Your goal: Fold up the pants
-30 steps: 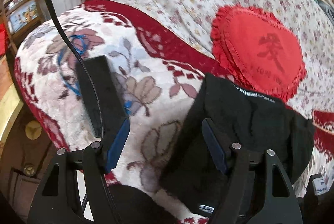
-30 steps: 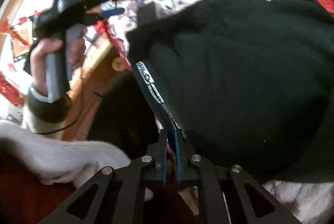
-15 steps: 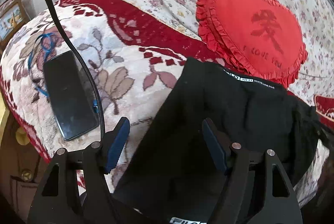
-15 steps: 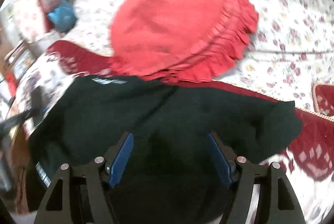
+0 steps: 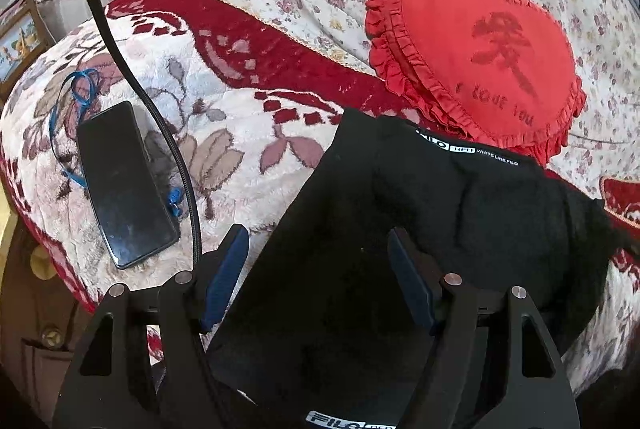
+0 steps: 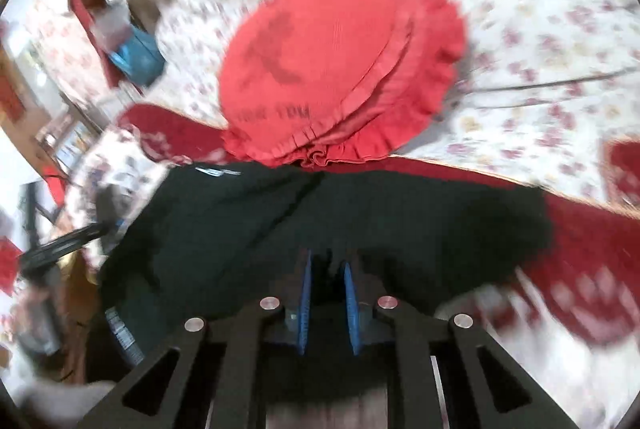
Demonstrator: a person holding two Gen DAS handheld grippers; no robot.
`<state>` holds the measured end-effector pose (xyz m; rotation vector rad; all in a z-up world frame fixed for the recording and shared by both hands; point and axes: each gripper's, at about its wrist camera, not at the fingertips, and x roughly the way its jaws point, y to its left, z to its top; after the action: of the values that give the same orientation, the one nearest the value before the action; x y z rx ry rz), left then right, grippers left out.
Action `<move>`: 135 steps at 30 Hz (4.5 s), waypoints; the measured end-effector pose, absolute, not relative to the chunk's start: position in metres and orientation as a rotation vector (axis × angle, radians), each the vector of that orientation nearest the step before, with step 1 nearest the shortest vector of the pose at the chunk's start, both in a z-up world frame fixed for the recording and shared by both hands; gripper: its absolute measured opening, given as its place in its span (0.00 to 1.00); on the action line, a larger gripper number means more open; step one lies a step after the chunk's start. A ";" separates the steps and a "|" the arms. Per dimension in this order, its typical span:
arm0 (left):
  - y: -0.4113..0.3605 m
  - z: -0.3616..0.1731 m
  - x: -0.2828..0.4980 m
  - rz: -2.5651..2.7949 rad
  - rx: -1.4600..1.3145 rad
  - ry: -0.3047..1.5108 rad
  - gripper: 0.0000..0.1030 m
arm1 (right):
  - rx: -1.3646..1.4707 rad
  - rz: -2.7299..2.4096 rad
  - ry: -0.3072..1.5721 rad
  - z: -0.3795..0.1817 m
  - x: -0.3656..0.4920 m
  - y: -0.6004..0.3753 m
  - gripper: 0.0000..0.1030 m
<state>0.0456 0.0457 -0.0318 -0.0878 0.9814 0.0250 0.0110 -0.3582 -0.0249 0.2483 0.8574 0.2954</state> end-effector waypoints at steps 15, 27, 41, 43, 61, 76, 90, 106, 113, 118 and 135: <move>0.045 -0.019 0.053 0.031 -0.074 0.980 0.70 | 0.217 0.054 1.106 -0.055 -0.102 -0.441 0.22; 0.045 -0.045 0.127 -0.071 -0.109 1.079 0.70 | 0.060 0.506 0.840 -0.015 0.077 -0.300 0.57; 0.032 -0.097 0.186 -0.197 -0.126 1.204 0.64 | -0.083 0.629 1.009 -0.079 0.184 -0.214 0.30; 0.026 -0.092 0.184 -0.219 -0.113 1.182 0.39 | -0.111 0.611 0.976 -0.072 0.181 -0.208 0.18; 0.070 -0.077 0.203 -0.085 -0.132 1.078 0.22 | -0.020 0.467 0.924 -0.062 0.245 -0.160 0.14; 0.090 -0.039 0.104 -0.079 -0.184 1.060 0.55 | 0.243 -0.083 0.959 -0.082 0.101 -0.432 0.67; 0.110 -0.065 0.040 -0.028 -0.286 1.148 0.55 | 0.327 -0.112 0.957 -0.093 0.091 -0.457 0.19; 0.096 -0.089 0.033 -0.028 -0.302 1.162 0.62 | 0.378 0.008 0.984 -0.064 -0.050 -0.461 0.62; 0.082 -0.082 0.023 -0.052 -0.248 1.117 0.36 | 0.368 0.004 1.056 -0.102 -0.073 -0.449 0.63; 0.079 -0.076 0.010 -0.051 -0.236 1.094 0.25 | 0.225 0.053 1.041 -0.091 -0.072 -0.422 0.18; 0.089 -0.077 -0.021 -0.014 -0.230 1.121 0.33 | 0.259 -0.095 0.988 -0.074 -0.054 -0.463 0.48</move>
<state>-0.0207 0.0889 -0.0769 -0.2299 1.1212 -0.0140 -0.0537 -0.4632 -0.0737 0.2592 0.9878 -0.0954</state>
